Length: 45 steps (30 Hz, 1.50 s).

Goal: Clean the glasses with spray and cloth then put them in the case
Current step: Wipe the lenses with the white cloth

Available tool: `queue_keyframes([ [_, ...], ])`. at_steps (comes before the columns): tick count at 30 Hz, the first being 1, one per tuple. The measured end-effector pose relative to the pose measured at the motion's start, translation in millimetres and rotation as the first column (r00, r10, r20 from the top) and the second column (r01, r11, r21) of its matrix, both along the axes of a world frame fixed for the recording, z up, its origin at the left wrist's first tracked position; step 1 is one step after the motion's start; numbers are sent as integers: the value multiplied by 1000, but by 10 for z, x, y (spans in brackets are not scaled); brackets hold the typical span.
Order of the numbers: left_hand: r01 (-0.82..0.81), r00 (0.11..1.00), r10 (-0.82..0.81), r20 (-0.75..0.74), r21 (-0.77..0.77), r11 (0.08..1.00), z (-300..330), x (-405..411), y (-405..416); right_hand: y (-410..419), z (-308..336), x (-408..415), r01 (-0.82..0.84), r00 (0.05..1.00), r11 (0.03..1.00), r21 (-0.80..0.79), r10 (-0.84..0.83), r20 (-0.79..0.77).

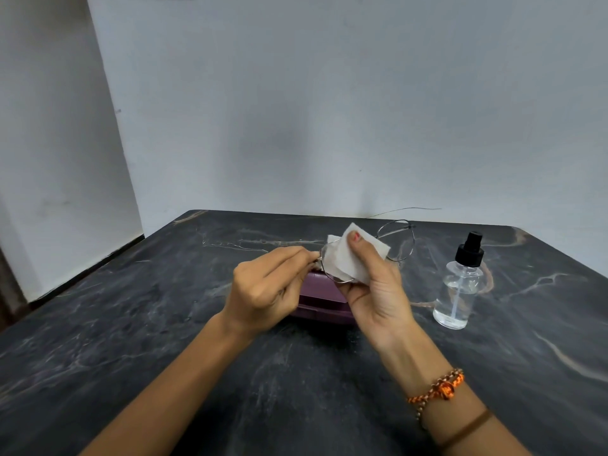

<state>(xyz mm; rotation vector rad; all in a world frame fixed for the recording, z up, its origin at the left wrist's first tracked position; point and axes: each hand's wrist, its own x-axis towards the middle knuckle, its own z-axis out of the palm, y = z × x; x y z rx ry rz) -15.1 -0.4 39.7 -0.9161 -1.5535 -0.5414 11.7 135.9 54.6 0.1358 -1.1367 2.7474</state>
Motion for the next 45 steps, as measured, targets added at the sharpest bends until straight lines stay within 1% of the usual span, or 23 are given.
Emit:
queue_keyframes([
  [6,10,1000,-10,3,-19,1000,-8,1,8,28,-18,-14,-46,999,995,90,48,-21],
  [8,-4,1000,4,6,-11,1000,-2,-8,-9,24,-33,-23,-51,998,988,148,56,-30],
  [11,-23,1000,23,22,17,1000,19,-24,-42,26,-48,-34,-23,997,959,284,42,-62],
  [13,-29,999,27,36,45,999,31,-30,-57,30,-48,-28,-19,997,946,323,40,-59],
  [16,-29,999,26,45,61,998,37,-31,-60,48,-45,-30,0,1000,963,268,6,-20],
  [21,-10,999,8,37,62,998,7,-33,-27,39,-46,-56,48,999,993,110,-50,18],
  [24,0,1000,-1,15,59,998,-3,-30,-9,20,-54,-55,35,999,995,89,-36,13],
  [27,10,1000,-10,-4,21,1000,-8,-17,1,-4,-46,-33,16,1000,998,68,-16,-9],
  [32,23,1000,-24,-18,-46,999,-21,6,29,-63,-66,-1,-3,1000,994,105,6,-22],
  [36,5,1000,-5,-31,-15,1000,-10,-5,7,-70,-64,10,-48,998,986,159,55,-42],
  [40,-5,999,5,-46,-10,1000,23,-14,-10,4,-2,16,-56,992,952,299,89,-95],
  [42,-7,999,7,-41,-2,1000,27,-9,-6,33,17,16,-39,992,949,314,75,-100],
  [45,-7,1000,7,-19,23,1000,23,-2,-8,54,7,0,-19,997,954,298,40,-63],
])
